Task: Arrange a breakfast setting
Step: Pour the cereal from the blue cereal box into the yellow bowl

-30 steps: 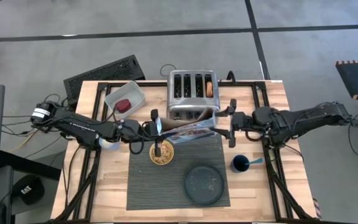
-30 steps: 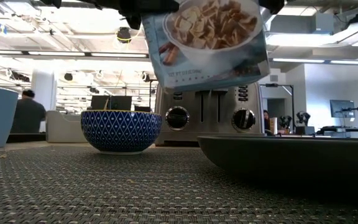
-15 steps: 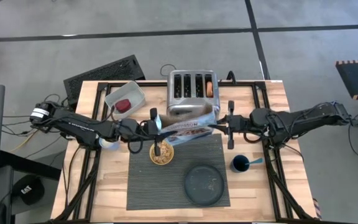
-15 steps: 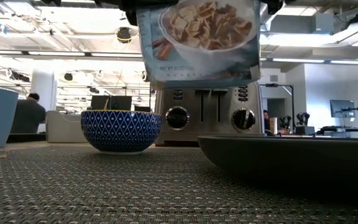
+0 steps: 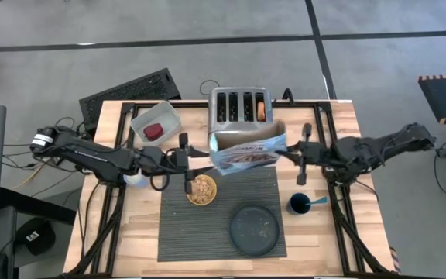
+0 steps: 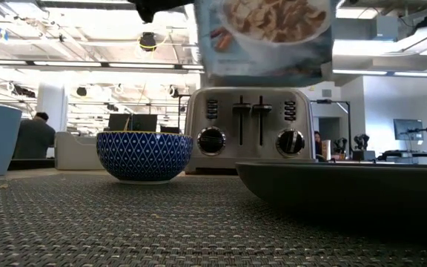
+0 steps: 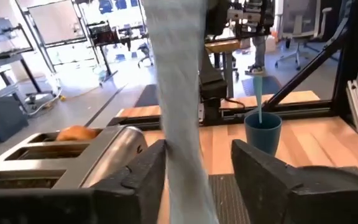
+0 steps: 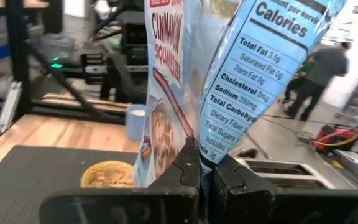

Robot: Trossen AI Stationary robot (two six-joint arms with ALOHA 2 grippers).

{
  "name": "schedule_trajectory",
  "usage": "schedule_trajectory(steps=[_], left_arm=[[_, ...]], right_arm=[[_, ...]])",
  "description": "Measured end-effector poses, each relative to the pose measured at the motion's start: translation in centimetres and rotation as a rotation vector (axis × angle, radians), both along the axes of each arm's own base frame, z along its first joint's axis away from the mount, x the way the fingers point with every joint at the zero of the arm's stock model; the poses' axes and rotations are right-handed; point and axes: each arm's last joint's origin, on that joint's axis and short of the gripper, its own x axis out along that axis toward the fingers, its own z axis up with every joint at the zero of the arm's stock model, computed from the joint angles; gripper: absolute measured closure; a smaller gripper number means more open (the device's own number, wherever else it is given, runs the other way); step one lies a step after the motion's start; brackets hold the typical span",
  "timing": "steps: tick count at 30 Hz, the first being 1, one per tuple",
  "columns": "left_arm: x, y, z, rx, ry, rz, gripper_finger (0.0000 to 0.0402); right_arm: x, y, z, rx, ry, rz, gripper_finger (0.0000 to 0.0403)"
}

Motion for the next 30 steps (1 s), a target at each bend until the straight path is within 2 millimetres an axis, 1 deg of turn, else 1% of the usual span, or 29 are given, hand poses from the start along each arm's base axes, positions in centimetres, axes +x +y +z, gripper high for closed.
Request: schedule_trajectory(steps=[5, 8, 11, 15, 18, 20, 23, 27, 30], left_arm=[[-1.4, 0.3, 0.6, -0.017, 0.032, 0.027, 0.0209], [-1.8, 0.4, 0.7, -0.025, 0.043, 0.029, 0.0207], [-1.8, 0.4, 0.6, -0.025, 0.048, 0.029, 0.0207], [-1.8, 0.4, 0.6, -0.025, 0.051, 0.029, 0.0207], [-1.8, 0.4, 0.5, -0.024, 0.056, 0.028, 0.0207], [-1.8, 0.4, 0.5, -0.024, 0.055, 0.028, 0.0207], [-1.8, 0.4, 0.5, -0.024, 0.056, 0.028, 0.0207], [-1.8, 0.4, 0.5, -0.032, 0.054, 0.029, 0.0207], [-1.8, 0.4, 0.5, -0.040, 0.052, 0.030, 0.0207]], right_arm=[[-2.6, -0.5, 1.9, -0.004, -0.038, -0.142, 0.0379], [-3.8, -0.9, 3.0, -0.031, -0.067, -0.233, 0.0379], [-4.9, -1.5, 4.0, -0.056, -0.087, -0.363, 0.0379], [-6.3, -2.4, 4.6, -0.072, -0.091, -0.545, 0.0378], [-7.4, -3.0, 4.7, -0.065, -0.070, -0.683, 0.0376], [-8.0, -3.3, 4.5, -0.066, -0.044, -0.753, 0.0377], [-8.7, -3.7, 3.2, -0.055, -0.022, -0.796, 0.0379], [-9.4, -4.1, 0.8, 0.010, -0.034, -0.820, 0.0379], [-9.6, -4.3, -1.5, 0.028, -0.020, -0.872, 0.0379]])
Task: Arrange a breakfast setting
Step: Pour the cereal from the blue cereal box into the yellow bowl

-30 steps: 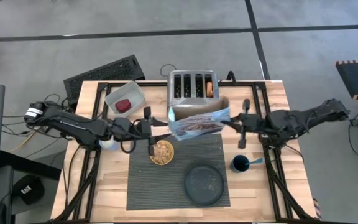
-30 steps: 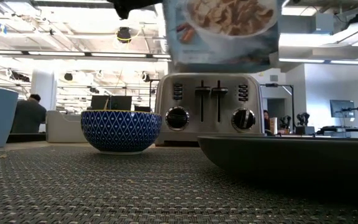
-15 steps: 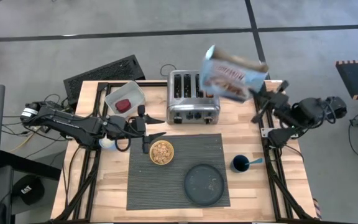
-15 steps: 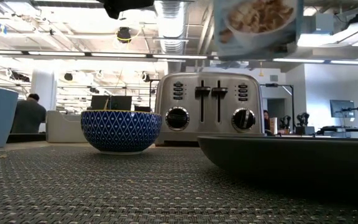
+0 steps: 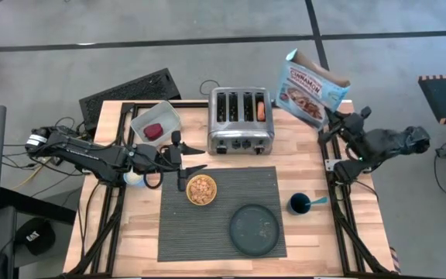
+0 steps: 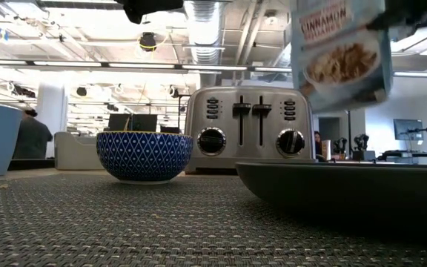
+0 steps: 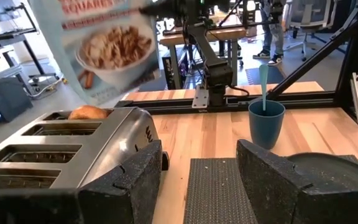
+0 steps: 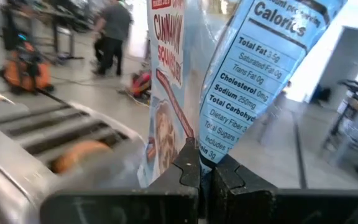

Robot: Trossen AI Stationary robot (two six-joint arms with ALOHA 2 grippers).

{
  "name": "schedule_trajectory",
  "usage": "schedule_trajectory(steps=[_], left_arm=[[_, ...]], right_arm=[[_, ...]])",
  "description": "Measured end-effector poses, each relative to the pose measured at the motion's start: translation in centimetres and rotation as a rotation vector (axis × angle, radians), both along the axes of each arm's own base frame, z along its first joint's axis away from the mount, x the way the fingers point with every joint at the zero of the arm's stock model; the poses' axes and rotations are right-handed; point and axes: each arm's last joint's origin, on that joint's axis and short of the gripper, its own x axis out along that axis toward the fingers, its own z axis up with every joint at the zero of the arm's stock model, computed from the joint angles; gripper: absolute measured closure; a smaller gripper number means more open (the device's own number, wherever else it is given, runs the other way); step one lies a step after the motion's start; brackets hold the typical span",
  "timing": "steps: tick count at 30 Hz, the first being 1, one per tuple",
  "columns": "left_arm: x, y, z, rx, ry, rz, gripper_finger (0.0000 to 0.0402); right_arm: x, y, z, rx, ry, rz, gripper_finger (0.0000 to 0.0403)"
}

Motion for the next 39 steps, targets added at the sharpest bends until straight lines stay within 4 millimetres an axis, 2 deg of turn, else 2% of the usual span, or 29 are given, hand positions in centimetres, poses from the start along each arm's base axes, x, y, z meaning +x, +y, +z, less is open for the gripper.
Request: schedule_trajectory(steps=[8, 18, 23, 30, 34, 39], left_arm=[[0.0, 0.0, 0.0, -0.024, -0.004, 0.004, 0.0207], [0.1, 0.0, -0.1, -0.035, -0.005, 0.005, 0.0207], [0.1, 0.0, 0.0, -0.028, -0.004, 0.004, 0.0207], [0.1, 0.0, 0.0, -0.024, -0.005, 0.004, 0.0207], [0.1, 0.0, 0.0, -0.020, -0.004, 0.003, 0.0207], [0.1, 0.0, 0.0, 0.001, -0.002, 0.000, 0.0207]], right_arm=[[0.4, -0.5, -5.2, 0.065, -0.051, -0.105, 0.0378], [2.0, -0.7, -7.7, 0.113, -0.119, -0.150, 0.0377], [2.3, -0.9, -10.4, 0.153, -0.164, -0.192, 0.0377], [2.5, -1.3, -13.9, 0.184, -0.124, -0.206, 0.0376], [2.5, -1.3, -14.8, 0.191, -0.104, -0.206, 0.0374], [2.6, -1.3, -14.9, 0.173, -0.037, -0.184, 0.0357]])
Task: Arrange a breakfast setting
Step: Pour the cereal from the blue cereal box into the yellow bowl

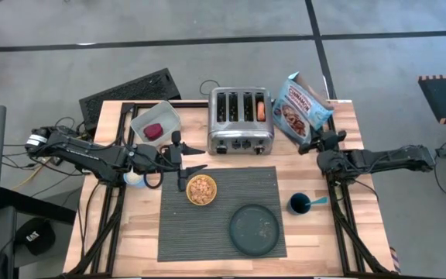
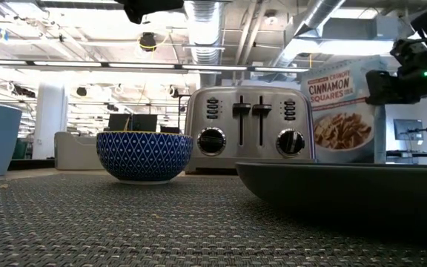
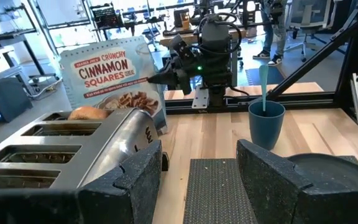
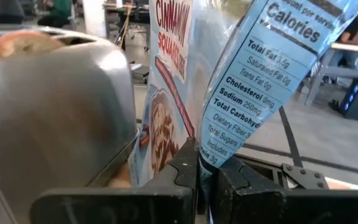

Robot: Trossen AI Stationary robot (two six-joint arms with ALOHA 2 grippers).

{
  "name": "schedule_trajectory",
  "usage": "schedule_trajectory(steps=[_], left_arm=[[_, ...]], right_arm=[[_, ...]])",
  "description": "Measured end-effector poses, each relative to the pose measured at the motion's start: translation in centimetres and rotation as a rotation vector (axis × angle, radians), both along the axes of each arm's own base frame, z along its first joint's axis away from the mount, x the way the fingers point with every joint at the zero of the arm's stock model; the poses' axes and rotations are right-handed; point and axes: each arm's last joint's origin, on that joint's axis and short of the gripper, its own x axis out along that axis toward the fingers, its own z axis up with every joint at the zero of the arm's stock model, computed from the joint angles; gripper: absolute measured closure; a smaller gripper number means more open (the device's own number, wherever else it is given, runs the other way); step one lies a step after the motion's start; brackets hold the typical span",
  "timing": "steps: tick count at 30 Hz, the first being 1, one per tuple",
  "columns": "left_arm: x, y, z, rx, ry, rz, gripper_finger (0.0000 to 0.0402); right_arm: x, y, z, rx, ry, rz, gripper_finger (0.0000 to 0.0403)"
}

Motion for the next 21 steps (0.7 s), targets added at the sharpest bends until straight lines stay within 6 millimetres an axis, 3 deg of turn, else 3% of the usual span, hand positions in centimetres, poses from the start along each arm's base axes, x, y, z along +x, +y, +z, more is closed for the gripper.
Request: schedule_trajectory(steps=[11, 21], left_arm=[[0.00, 0.00, 0.02, 0.000, -0.002, 0.000, 0.0207], [0.00, 0.00, 0.02, -0.001, -0.003, 0.000, 0.0207]], right_arm=[[0.47, 0.07, 0.44, -0.017, 0.038, 0.060, 0.0337], [0.60, 0.08, 0.66, -0.015, 0.010, 0.065, 0.0216]])
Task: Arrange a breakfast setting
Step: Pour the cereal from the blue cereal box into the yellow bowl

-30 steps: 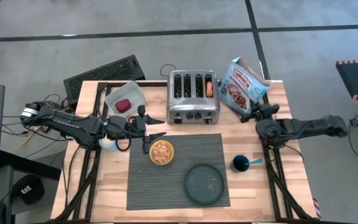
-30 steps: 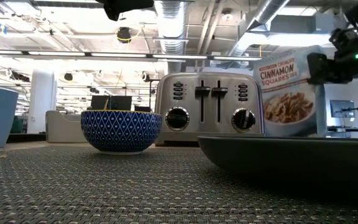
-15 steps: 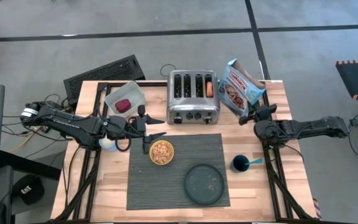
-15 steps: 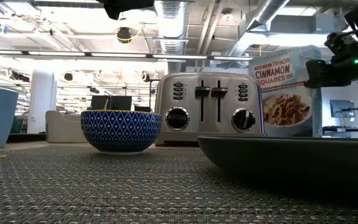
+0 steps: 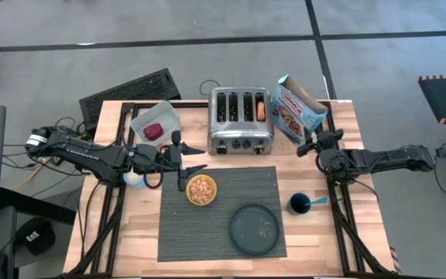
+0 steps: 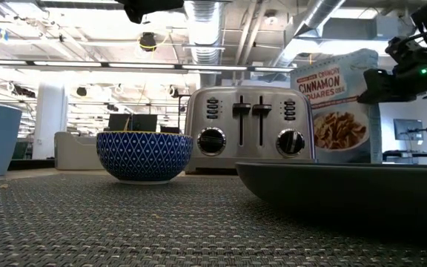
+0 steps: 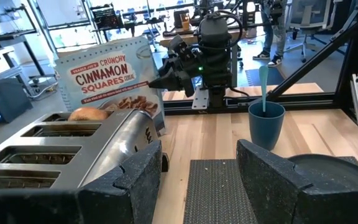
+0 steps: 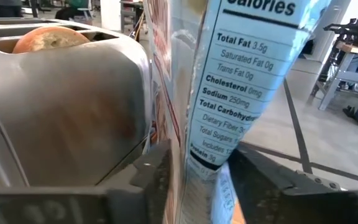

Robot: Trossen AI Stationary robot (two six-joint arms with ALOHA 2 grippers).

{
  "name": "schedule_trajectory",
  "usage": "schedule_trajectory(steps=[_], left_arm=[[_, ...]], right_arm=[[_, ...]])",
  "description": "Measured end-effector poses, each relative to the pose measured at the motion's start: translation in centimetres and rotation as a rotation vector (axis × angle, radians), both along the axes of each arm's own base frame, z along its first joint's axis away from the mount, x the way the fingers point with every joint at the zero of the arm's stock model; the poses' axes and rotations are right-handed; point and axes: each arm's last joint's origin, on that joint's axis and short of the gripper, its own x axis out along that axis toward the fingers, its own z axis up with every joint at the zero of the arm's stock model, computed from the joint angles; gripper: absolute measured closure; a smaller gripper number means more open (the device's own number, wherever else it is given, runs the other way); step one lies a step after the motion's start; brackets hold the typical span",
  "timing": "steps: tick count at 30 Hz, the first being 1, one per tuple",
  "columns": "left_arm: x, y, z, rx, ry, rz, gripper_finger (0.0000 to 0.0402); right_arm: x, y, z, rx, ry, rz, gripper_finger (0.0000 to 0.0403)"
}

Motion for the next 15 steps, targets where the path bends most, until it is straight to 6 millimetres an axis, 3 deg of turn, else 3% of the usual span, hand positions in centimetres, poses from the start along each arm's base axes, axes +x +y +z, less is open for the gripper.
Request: schedule_trajectory(steps=[6, 15], left_arm=[[0.0, 0.0, 0.0, 0.000, 0.000, 0.000, 0.0207], [0.0, 0.0, 0.0, 0.000, 0.001, 0.000, 0.0207]], right_arm=[[0.0, 0.0, 0.8, -0.007, -0.005, 0.002, 0.0165], [0.0, 0.0, 2.4, -0.022, -0.014, 0.007, 0.0159]])
